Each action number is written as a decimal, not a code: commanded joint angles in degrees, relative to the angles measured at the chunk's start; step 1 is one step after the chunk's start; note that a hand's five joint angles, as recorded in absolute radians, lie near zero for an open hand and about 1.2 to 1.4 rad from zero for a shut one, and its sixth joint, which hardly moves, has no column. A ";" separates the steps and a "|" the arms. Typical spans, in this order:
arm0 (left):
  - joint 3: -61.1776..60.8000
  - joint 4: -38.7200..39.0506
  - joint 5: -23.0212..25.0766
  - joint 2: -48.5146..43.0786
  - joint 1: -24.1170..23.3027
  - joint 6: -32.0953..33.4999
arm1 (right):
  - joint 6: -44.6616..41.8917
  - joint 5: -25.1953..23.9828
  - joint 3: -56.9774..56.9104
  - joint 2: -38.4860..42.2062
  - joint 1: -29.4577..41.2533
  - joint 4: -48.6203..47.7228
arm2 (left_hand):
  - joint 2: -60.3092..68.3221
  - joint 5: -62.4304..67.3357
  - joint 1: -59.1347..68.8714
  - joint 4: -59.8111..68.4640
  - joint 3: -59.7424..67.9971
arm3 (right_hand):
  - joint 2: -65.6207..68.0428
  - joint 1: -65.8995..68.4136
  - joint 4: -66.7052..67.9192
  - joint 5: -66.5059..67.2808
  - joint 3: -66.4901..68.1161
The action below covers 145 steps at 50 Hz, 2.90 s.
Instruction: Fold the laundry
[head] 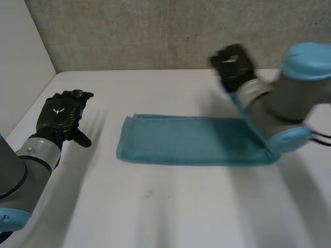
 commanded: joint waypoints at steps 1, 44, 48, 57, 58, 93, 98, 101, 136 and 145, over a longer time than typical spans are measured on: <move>0.00 0.00 0.00 0.00 0.57 0.00 | 0.04 -0.59 -8.60 11.96 15.40 -2.44 | -1.87 -2.72 -1.38 -1.86 -2.44 | 12.30 25.04 11.61 14.12 12.16; 0.26 -0.18 0.00 -0.62 -3.83 0.09 | 26.41 -2.87 31.47 -5.87 -11.47 1.25 | -1.87 -2.72 -1.38 -1.86 -2.44 | -35.27 -22.53 -35.95 -33.44 -35.40; 0.08 -0.09 0.09 -0.70 -3.83 0.09 | 26.06 -3.31 34.73 -5.79 -13.41 -3.84 | -1.87 -2.72 -1.38 -1.86 -2.44 | -17.47 -4.73 -18.15 -15.64 -17.60; 0.00 -0.09 0.00 -0.70 -4.26 0.09 | 24.48 -3.14 33.59 -5.43 -15.00 -9.13 | -1.87 -2.72 -1.38 -1.86 -2.44 | 12.30 25.04 11.61 14.12 12.16; 0.00 -0.09 0.00 -0.62 -4.26 0.09 | 23.61 -2.88 32.98 -5.52 -15.00 -9.13 | -1.87 -2.72 -1.38 -1.86 -2.44 | 12.30 25.04 11.61 14.12 12.16; 8.07 -1.14 -0.88 3.17 -4.17 -0.61 | 15.84 6.87 0.80 0.73 17.62 3.62 | -1.87 -2.72 -1.38 -1.86 -2.44 | -57.70 -44.96 -58.39 -55.88 -57.84; 13.09 -2.82 -0.61 0.09 -6.37 -4.13 | 28.67 7.94 4.49 -2.97 10.59 5.54 | -1.66 -2.51 -1.16 -1.65 -2.22 | -57.70 -44.96 -58.39 -55.88 -57.84; 19.93 -7.64 -0.44 -5.88 -11.73 -9.75 | 30.36 7.06 5.11 -2.89 9.09 8.09 | -1.33 -2.17 -0.83 -1.31 -1.89 | -57.70 -44.96 -58.39 -55.88 -57.84; 32.78 -27.42 -4.83 -14.06 -14.72 -9.05 | 32.82 -2.52 -6.58 2.92 2.14 23.48 | -1.87 -2.72 -1.38 -1.86 -2.44 | -57.70 -44.96 -58.39 -55.88 -57.84; 36.12 -37.87 -4.74 1.83 -12.18 -9.84 | 32.56 6.95 4.83 -21.49 -4.35 20.59 | -1.87 -2.72 -1.38 -1.86 -2.44 | -57.70 -44.96 -58.39 -55.88 -57.84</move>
